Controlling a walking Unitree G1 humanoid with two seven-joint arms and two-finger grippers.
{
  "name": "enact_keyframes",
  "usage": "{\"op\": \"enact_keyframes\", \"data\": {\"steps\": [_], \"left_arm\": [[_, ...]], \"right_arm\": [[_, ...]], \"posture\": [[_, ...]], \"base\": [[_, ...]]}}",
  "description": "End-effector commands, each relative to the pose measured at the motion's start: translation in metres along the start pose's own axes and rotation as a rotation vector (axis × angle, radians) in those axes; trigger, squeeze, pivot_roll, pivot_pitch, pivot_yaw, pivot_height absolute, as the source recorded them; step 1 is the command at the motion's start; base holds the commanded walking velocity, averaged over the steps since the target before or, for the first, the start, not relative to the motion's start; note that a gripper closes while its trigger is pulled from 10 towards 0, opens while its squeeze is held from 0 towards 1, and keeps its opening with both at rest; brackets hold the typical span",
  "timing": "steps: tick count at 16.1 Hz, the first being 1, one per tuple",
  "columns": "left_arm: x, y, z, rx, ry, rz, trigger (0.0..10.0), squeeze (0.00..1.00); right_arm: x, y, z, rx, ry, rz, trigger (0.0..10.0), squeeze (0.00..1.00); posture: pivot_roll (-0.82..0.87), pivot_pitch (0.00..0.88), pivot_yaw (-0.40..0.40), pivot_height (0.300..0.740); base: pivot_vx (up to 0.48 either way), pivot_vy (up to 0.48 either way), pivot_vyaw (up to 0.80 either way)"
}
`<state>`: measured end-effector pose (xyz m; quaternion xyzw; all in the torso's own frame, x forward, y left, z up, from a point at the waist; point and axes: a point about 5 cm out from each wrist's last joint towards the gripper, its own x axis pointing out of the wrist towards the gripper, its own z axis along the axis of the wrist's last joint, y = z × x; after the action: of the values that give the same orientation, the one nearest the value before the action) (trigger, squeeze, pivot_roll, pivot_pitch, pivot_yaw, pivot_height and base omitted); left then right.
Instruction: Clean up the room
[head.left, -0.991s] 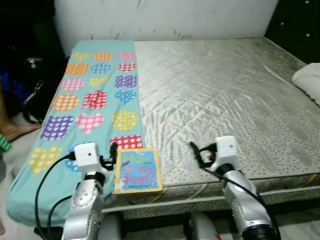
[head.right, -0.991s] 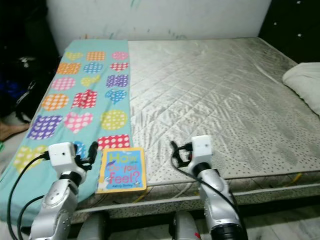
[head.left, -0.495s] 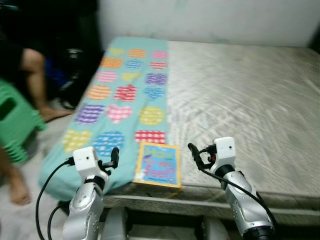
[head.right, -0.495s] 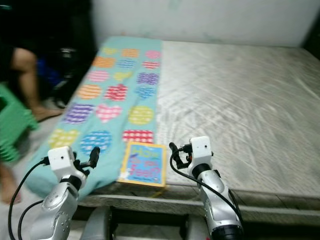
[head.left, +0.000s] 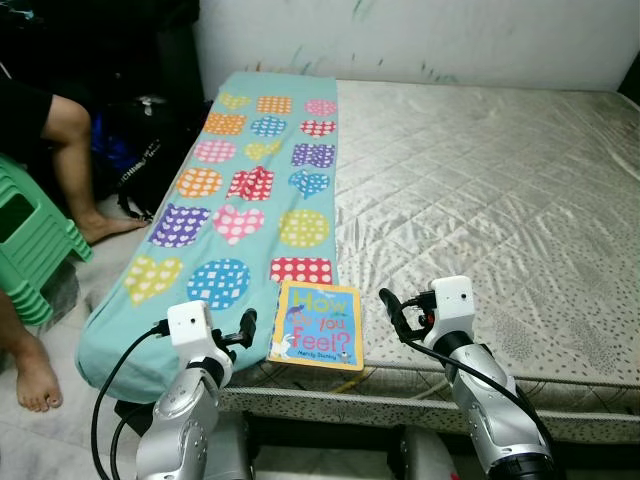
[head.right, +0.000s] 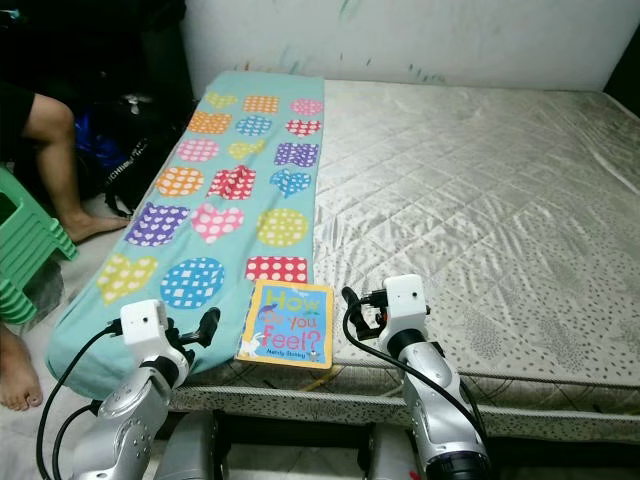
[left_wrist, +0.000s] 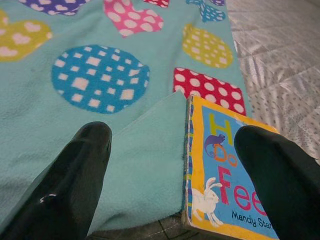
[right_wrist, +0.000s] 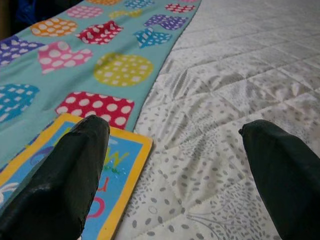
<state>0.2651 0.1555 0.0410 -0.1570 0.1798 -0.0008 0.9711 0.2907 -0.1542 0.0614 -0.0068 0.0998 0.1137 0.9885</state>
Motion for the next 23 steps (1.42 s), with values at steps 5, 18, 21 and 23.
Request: {"op": "enact_keyframes", "data": {"steps": [5,18,21,23], "left_arm": [[0.01,0.0,-0.005,-0.026,0.071,-0.037,10.0,1.0],[0.019,0.004,-0.012,-0.019,0.177,-0.083,10.0,1.0],[0.018,0.01,-0.01,-0.009,0.194,-0.079,10.0,1.0],[0.021,0.014,-0.007,-0.001,0.199,-0.076,10.0,1.0]], "right_arm": [[-0.005,-0.012,0.002,-0.03,0.009,-0.046,10.0,0.0],[-0.101,-0.101,-0.007,-0.131,0.12,-0.352,10.0,0.0],[-0.121,-0.108,-0.005,-0.146,0.138,-0.408,10.0,0.0],[-0.129,-0.111,-0.008,-0.152,0.159,-0.425,10.0,0.0]], "posture": [[-0.13,0.0,-0.028,0.6],[-0.18,0.101,-0.032,0.6],[-0.19,0.157,-0.026,0.6],[-0.21,0.181,-0.027,0.6]], "base": [[0.0,0.0,0.0],[0.0,0.0,0.0],[0.0,0.0,0.0],[0.0,0.0,0.0]]}}
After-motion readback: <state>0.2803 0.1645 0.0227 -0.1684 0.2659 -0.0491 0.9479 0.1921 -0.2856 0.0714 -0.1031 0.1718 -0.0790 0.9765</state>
